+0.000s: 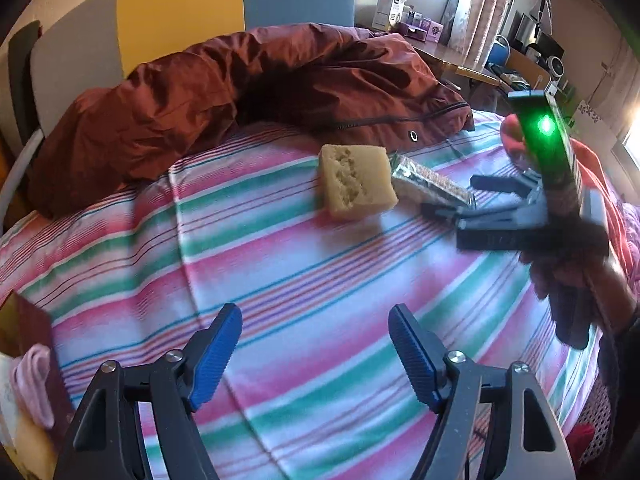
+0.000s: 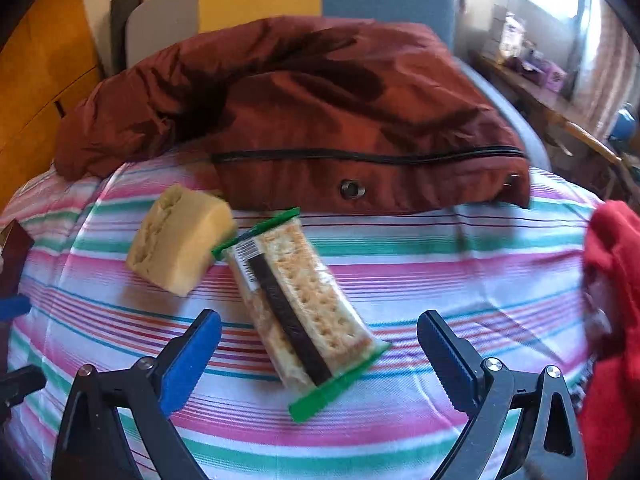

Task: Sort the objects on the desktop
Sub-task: 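Move both grippers back toward the sponge and cracker pack on the bed, then grasp the green-edged cracker pack with the right gripper while the left gripper grasps the sponge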

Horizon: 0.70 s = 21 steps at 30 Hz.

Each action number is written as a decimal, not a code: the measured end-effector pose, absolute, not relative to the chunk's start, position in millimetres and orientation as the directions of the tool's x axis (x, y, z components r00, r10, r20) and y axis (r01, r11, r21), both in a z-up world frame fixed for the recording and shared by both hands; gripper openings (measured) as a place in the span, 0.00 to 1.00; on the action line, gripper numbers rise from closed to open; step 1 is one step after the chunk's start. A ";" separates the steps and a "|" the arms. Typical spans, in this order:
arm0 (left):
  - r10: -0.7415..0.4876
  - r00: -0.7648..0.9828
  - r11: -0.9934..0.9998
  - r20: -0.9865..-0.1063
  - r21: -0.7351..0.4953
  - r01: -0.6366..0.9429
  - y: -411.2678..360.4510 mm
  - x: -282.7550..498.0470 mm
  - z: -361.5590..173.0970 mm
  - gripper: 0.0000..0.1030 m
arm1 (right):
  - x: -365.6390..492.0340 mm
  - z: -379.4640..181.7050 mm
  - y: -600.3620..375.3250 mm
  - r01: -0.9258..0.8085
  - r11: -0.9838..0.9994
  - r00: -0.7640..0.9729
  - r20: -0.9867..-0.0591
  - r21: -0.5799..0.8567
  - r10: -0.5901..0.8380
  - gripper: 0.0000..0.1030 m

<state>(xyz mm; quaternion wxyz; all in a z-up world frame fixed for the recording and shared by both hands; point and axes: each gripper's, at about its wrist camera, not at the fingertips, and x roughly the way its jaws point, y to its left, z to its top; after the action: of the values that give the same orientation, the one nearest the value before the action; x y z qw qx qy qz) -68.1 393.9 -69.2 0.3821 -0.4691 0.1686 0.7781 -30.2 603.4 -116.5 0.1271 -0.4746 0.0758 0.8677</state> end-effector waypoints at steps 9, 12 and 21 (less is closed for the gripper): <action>0.482 -0.235 -0.624 -0.844 -0.142 -0.769 434.4 -89.0 -68.2 0.79 | -39.0 -128.1 608.6 -0.290 -0.957 -0.513 -0.846 0.011 0.146 0.84; 0.489 -0.227 -0.617 -0.842 -0.150 -0.773 451.3 -95.8 -69.5 0.79 | -38.1 -126.1 608.7 -0.273 -0.962 -0.518 -0.846 0.020 0.130 0.74; 0.462 -0.221 -0.627 -0.859 -0.140 -0.766 492.9 -113.7 -85.3 0.83 | -28.5 -115.3 611.0 -0.285 -0.958 -0.446 -0.880 -0.029 0.160 0.47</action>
<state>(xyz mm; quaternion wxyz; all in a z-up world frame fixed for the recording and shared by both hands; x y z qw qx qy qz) -113.7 492.9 -85.3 0.4013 -0.4778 0.1594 0.7650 -28.5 611.0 -115.3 0.1313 -0.5095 0.0615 0.8482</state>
